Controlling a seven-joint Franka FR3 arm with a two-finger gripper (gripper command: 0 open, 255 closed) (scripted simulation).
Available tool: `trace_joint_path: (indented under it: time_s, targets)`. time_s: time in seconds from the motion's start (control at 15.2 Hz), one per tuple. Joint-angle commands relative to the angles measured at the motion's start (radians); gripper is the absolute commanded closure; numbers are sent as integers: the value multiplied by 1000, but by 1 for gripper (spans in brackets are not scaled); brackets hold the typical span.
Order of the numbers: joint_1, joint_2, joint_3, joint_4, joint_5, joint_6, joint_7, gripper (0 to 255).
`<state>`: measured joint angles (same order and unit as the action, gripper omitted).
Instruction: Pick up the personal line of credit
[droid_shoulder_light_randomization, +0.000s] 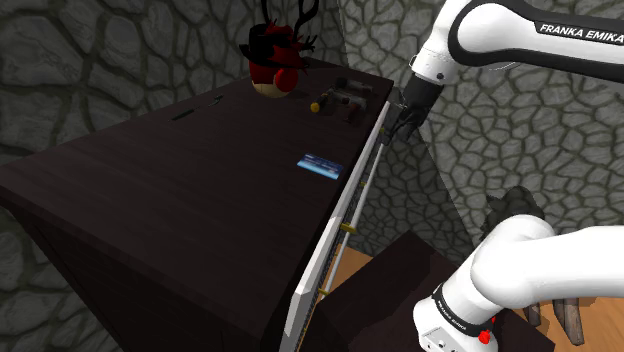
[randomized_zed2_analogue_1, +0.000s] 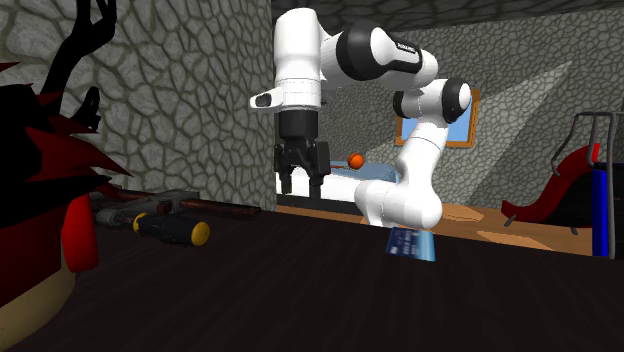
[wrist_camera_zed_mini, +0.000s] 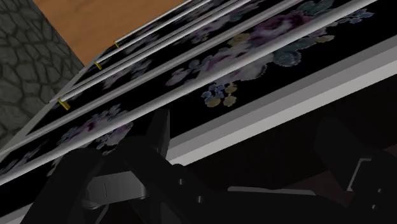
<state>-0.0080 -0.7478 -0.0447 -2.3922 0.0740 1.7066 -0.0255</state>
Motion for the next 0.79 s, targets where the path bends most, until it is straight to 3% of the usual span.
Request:
trace_joint_path:
  time_s: [0.0,0.73]
  targets:
    - [0,0,0,0,0,0,0,0]
    - [162,-30,165,-54,107,312,-22,0]
